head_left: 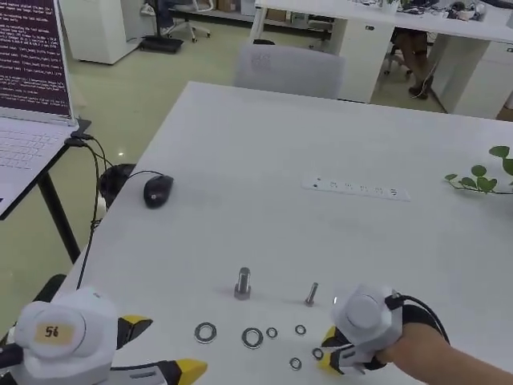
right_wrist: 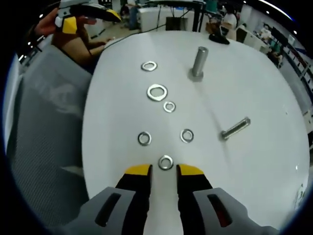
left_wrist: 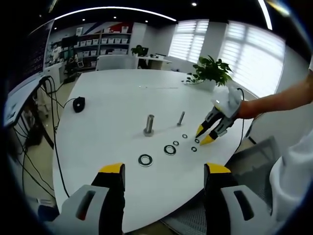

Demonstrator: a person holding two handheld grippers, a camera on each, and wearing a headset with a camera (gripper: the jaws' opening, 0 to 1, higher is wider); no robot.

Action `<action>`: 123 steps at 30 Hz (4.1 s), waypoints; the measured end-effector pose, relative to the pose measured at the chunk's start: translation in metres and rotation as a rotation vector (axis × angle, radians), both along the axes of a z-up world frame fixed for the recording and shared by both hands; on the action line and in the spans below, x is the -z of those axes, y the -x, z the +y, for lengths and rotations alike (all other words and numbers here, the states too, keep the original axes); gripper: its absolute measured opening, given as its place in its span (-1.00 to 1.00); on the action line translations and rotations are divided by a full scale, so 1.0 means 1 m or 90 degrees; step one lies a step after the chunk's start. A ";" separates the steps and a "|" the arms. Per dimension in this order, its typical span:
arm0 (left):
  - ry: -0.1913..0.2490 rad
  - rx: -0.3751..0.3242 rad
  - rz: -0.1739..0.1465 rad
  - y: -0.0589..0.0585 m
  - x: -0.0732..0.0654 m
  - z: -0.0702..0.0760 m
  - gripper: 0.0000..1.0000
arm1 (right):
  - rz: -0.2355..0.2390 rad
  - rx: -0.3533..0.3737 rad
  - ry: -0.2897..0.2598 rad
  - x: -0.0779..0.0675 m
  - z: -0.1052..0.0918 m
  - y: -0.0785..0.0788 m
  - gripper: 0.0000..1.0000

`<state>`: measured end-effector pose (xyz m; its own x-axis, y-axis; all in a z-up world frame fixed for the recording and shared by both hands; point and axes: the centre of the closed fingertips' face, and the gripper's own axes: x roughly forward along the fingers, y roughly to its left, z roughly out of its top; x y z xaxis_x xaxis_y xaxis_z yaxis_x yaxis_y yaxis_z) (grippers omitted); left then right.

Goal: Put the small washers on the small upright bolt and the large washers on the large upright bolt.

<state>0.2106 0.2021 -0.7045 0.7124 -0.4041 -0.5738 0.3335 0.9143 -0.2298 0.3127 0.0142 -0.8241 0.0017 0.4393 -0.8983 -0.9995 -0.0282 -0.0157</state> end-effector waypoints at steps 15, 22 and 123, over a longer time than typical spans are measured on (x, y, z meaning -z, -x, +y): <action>-0.012 0.015 0.002 -0.003 0.000 -0.004 0.29 | 0.005 -0.058 0.033 0.000 -0.001 -0.001 -0.68; -0.008 0.016 0.004 -0.004 0.001 -0.007 0.27 | -0.006 -0.064 0.042 0.001 -0.001 -0.001 -0.71; -0.006 0.001 0.004 -0.006 0.000 0.007 0.23 | -0.046 -0.028 0.028 -0.057 0.031 -0.090 -0.74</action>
<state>0.2169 0.2091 -0.7044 0.7081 -0.3998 -0.5820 0.3335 0.9159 -0.2234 0.4029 0.0448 -0.7670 0.0488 0.4011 -0.9147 -0.9936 -0.0738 -0.0853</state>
